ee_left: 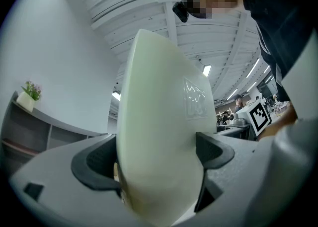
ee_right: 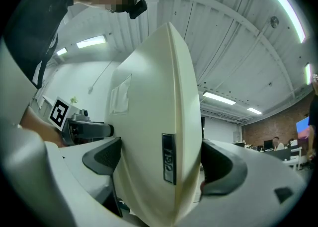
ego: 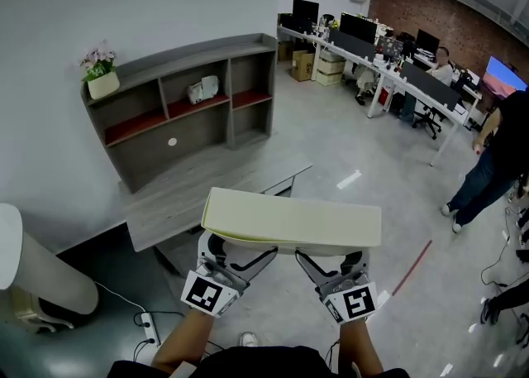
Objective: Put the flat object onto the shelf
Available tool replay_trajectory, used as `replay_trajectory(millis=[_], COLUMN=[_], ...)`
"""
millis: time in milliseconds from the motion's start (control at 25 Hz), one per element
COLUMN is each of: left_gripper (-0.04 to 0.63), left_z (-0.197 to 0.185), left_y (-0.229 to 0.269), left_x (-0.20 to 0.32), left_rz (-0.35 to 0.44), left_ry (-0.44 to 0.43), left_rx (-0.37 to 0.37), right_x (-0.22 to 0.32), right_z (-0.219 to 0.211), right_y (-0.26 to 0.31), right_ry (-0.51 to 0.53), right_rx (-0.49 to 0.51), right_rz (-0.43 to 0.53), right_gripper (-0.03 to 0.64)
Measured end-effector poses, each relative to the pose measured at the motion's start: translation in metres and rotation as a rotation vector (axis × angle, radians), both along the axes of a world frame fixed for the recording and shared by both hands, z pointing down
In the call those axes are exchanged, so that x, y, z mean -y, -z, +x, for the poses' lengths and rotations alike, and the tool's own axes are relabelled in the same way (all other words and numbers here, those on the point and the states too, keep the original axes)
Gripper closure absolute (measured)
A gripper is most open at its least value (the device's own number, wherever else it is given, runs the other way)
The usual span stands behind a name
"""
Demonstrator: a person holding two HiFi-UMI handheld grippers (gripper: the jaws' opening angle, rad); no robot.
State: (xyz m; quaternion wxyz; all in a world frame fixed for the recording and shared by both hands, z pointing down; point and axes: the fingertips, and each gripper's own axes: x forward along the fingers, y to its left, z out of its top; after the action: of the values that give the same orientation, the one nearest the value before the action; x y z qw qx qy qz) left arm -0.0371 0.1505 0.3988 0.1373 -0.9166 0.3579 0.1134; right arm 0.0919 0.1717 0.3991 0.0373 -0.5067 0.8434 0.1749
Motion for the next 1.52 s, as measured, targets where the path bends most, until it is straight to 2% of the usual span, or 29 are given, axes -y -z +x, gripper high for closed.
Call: replay_trajectory(millis=[200, 440, 680, 1000, 1280, 1520], left_gripper=[0.11, 0.11, 0.11, 0.11, 0.11, 0.11], left_z=[-0.014, -0.007, 0.015, 0.064, 0.09, 0.095], left_y=[0.0, 0.006, 0.009, 0.008, 0.001, -0.009], left_x=[0.015, 0.042, 0.08, 0.144, 0.182, 0.209], left_rz=[0.0, 0.006, 0.013, 0.009, -0.011, -0.033], left_ry=[0.004, 0.016, 0.017, 0.026, 0.064, 0.131], left_rx=[-0.006, -0.01, 0.006, 0.014, 0.013, 0.022], right_x=[0.016, 0.044, 0.083, 0.148, 0.191, 0.225], right_z=[-0.014, -0.007, 0.015, 0.064, 0.091, 0.097], right_y=[0.001, 0.007, 0.008, 0.005, -0.001, -0.012], right_ry=[0.008, 0.022, 0.023, 0.029, 0.07, 0.141], right_rx=[-0.013, -0.014, 0.008, 0.025, 0.024, 0.032], right_rz=[0.013, 0.019, 0.021, 0.012, 0.005, -0.006], right_gripper=[0.133, 0.133, 0.133, 0.133, 0.133, 0.134])
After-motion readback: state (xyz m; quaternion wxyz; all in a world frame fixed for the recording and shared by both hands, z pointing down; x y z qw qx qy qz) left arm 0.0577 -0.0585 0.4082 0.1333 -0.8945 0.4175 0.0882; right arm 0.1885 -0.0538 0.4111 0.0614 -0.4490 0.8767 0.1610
